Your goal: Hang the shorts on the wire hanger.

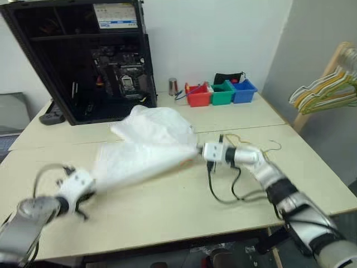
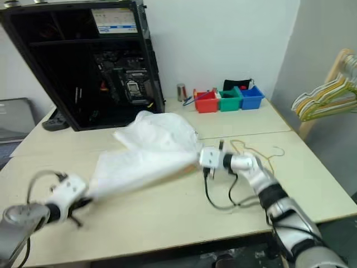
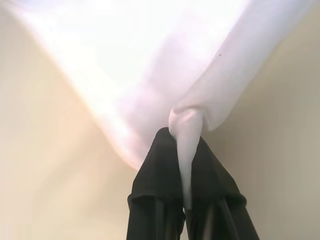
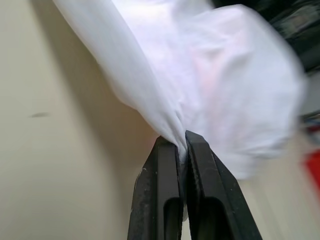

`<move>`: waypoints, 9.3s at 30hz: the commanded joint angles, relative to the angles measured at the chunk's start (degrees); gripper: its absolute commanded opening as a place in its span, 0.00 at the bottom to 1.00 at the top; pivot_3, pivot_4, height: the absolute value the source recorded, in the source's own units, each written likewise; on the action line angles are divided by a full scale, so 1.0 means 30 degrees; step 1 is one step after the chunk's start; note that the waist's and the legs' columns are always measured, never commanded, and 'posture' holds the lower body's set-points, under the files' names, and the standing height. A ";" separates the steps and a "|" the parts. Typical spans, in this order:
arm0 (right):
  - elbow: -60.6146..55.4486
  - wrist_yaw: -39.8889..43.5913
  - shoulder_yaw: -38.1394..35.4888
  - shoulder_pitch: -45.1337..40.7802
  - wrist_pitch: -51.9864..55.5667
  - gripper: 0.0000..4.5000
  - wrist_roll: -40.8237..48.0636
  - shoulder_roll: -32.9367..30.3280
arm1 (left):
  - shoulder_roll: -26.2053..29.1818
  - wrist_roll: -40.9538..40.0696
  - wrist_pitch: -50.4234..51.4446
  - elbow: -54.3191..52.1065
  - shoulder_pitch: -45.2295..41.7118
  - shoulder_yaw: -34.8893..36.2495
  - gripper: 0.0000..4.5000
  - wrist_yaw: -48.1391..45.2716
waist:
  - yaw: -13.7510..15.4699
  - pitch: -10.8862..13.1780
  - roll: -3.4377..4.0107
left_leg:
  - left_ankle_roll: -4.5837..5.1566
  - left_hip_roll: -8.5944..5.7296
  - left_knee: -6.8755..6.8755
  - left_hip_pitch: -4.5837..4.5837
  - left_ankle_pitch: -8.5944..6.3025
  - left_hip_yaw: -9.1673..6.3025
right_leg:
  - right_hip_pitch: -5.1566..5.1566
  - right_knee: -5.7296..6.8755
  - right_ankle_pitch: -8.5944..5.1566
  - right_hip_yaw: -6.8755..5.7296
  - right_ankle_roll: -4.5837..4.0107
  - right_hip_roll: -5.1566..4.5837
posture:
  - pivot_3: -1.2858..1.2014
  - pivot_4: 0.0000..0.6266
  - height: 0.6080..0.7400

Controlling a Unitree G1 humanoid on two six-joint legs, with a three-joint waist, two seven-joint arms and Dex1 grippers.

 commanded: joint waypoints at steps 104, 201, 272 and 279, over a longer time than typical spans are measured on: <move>-0.0598 -0.1464 -0.6244 -0.0414 2.0456 1.00 0.5997 -0.5235 | -1.1513 -0.1508 0.2017 -0.2805 -1.3499 -0.6168 0.99 -0.2049 | -0.2235 0.0254 0.0070 | 0.0009 0.0495 0.0324 0.0283 -0.0312 0.0559 | 0.0618 -0.0321 -0.0139 0.0085 0.0214 0.0243 | 0.44 0.02 1.00; -0.3670 -1.0193 -0.3780 -0.4814 -0.5073 0.00 -0.9108 -0.8203 | -1.0062 0.2628 -0.4637 1.5248 -2.4466 -0.6556 0.22 -1.0462 | -0.3267 0.0056 0.0151 | -0.0001 0.0487 0.0296 0.0245 -0.0321 0.0537 | 0.0539 -0.0327 -0.0137 0.0134 0.0209 0.0237 | 0.42 0.00 1.00; -0.3407 0.1286 -0.4822 -0.3591 0.3651 0.91 -0.1769 -0.8164 | -1.0349 1.0322 -2.0418 1.9330 -2.5117 -0.8523 0.00 -0.0883 | -0.3298 0.0051 0.0153 | 0.0013 0.0264 0.0312 0.0222 -0.0324 0.0488 | 0.0561 -0.0301 -0.0145 0.0067 0.0277 -0.0051 | 0.42 0.00 1.00; -0.4106 0.1303 -0.4644 -0.3218 0.3105 0.51 -0.1987 -0.7951 | -1.0382 1.0309 -2.0271 1.9194 -2.5066 -0.8484 0.00 -0.0887 | -0.3298 0.0051 0.0153 | 0.0013 0.0261 0.0312 0.0222 -0.0324 0.0486 | 0.0560 -0.0298 -0.0144 0.0067 0.0278 -0.0051 | 0.42 0.00 1.00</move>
